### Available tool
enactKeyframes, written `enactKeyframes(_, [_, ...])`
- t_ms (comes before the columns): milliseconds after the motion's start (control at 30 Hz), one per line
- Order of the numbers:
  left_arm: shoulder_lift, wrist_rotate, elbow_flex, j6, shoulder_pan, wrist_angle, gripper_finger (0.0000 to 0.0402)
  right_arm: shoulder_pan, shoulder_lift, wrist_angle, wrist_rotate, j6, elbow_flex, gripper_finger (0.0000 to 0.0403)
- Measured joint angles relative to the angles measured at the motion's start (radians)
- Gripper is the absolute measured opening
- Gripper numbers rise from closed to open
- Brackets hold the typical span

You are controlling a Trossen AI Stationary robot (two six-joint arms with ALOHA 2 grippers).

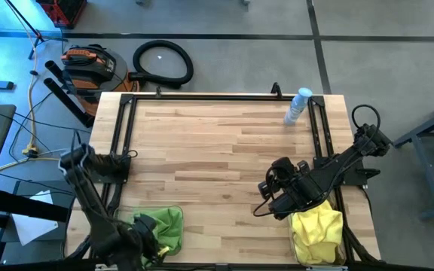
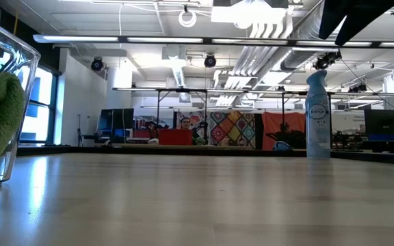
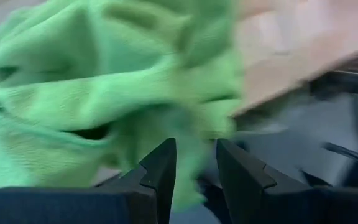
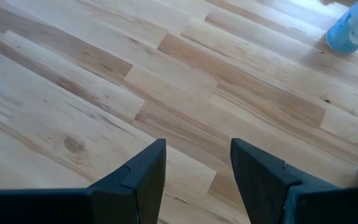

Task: Sort microfiber towel by color & place in baskets
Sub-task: Put the green microfiber towel into the left transparent bin

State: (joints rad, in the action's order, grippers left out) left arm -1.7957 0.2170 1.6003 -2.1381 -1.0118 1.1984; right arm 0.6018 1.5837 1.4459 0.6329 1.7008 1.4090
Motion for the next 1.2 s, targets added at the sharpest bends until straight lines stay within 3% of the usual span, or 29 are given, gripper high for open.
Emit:
enactKeyframes(300, [-0.139, -0.105, -0.001, -0.145, -0.024, 0.251, 0.0106, 0.0, 0.0, 0.001, -0.001, -0.008, 0.0, 0.0177])
enactKeyframes(767, [-0.285, -0.111, 0.0, -0.148, -0.021, 0.16, 0.0106, 0.0, 0.0, -0.007, -0.001, -0.035, 0.0, 0.0177])
enactKeyframes(1000, [-0.28, -0.124, 0.0, -0.154, -0.021, 0.142, 0.0106, 0.0, 0.0, -0.011, -0.003, -0.045, 0.0, 0.0177])
enactKeyframes(1200, [-0.182, -0.091, 0.0, -0.154, -0.021, 0.184, 0.0106, 0.0, 0.0, -0.011, -0.002, -0.045, 0.0, 0.0177])
